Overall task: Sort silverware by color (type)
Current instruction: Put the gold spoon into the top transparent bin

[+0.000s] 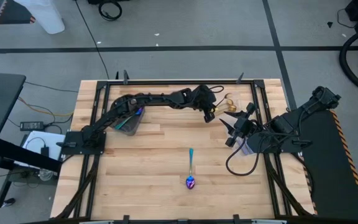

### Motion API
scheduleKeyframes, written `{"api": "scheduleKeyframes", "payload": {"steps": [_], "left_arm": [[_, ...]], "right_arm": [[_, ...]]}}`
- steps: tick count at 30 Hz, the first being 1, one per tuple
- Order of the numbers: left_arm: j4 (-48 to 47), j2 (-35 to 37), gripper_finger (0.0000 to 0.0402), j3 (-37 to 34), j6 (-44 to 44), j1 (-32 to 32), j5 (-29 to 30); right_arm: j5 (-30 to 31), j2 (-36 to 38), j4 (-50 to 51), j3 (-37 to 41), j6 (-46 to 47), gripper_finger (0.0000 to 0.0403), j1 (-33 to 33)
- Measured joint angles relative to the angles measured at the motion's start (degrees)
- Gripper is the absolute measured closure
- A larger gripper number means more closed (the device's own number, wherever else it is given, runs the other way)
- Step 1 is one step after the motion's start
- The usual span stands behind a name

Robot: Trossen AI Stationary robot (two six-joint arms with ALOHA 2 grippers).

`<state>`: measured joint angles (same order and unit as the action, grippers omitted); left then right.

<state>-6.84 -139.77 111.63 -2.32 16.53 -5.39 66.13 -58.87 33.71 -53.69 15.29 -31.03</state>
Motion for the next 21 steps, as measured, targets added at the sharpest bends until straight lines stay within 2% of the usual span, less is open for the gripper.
{"api": "scheduleKeyframes", "payload": {"steps": [7,21], "left_arm": [[2.92,-0.28,0.0363,-0.19,-0.96,-0.69,-0.01],[1.62,-0.26,0.0348,-0.17,-0.85,-0.74,0.00]], "right_arm": [[-0.06,0.00,0.04,0.00,0.00,0.0241,0.00],[-0.31,0.00,0.07,0.00,0.01,0.0241,0.01]]}}
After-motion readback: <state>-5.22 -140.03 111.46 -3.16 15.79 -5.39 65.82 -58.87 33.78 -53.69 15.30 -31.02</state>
